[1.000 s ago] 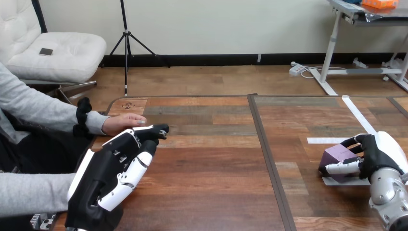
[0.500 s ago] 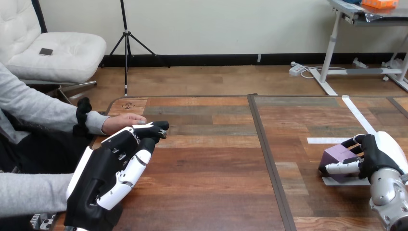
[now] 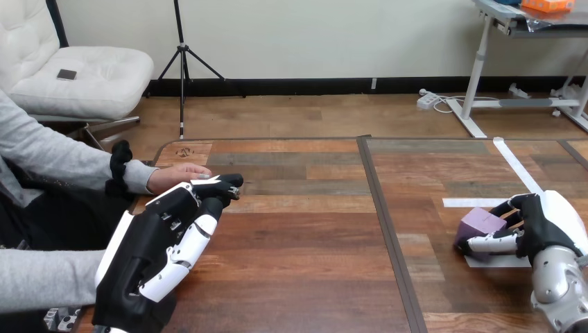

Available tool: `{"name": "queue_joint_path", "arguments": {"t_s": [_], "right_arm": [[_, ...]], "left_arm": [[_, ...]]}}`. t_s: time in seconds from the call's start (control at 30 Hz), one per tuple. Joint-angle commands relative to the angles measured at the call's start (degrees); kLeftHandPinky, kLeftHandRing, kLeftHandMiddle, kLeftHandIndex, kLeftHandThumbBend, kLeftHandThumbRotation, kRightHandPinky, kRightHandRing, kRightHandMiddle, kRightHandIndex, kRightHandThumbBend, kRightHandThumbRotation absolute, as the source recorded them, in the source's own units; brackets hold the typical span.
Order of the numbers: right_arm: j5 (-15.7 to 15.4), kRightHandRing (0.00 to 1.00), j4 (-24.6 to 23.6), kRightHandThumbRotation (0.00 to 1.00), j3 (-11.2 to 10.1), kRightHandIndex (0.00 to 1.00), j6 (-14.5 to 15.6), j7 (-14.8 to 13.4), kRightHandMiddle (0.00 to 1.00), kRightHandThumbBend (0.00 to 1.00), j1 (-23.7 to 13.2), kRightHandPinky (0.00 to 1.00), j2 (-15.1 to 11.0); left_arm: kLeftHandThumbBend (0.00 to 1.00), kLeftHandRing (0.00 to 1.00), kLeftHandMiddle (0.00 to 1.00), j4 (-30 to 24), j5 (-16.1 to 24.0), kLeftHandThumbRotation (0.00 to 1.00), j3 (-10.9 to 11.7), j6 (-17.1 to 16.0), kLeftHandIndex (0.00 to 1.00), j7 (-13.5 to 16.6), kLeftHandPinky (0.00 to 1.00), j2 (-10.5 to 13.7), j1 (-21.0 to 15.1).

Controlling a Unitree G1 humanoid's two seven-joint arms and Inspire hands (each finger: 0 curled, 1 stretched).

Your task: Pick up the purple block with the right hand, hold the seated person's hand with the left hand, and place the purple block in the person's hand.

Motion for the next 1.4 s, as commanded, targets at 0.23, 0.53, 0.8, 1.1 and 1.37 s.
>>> {"name": "queue_joint_path", "arguments": {"t_s": [0.23, 0.53, 0.8, 1.1, 1.37], "right_arm": [[-0.37, 0.44, -1.16, 0.0, 0.47, 0.47, -4.16, -1.27, 0.47, 0.84, -1.66, 0.38, 1.0], [0.43, 0.42, -2.13, 0.0, -0.02, 0.46, -7.32, -0.11, 0.46, 0.83, -1.74, 0.36, 0.6], [0.9, 0.42, -3.09, 0.0, -0.4, 0.46, -11.01, 0.12, 0.45, 0.83, -1.54, 0.36, 0.1], [1.09, 0.42, -4.44, 0.0, -0.46, 0.46, -14.06, 1.91, 0.46, 0.82, -1.24, 0.37, -0.85], [1.38, 0.43, -7.08, 0.0, -0.76, 0.46, -17.37, 3.36, 0.46, 0.82, -0.38, 0.38, -1.84]], "left_arm": [[0.2, 0.86, 0.76, -1.12, -0.05, 0.41, 0.49, -1.44, 0.57, 0.2, 0.84, -0.14, -2.8], [0.23, 0.87, 0.75, 0.19, 0.41, 0.4, 0.81, -3.25, 0.57, 0.13, 0.83, -0.27, -3.31], [0.27, 0.78, 0.71, 1.93, 2.02, 0.31, 1.71, -7.35, 0.54, 2.0, 0.69, -1.26, -4.24], [0.29, 0.68, 0.65, 3.12, 4.26, 0.24, 3.12, -11.85, 0.53, 5.69, 0.54, -2.36, -5.01], [0.24, 0.63, 0.62, 5.78, 8.03, 0.16, 5.31, -17.56, 0.53, 9.08, 0.47, -2.12, -7.36]]}}
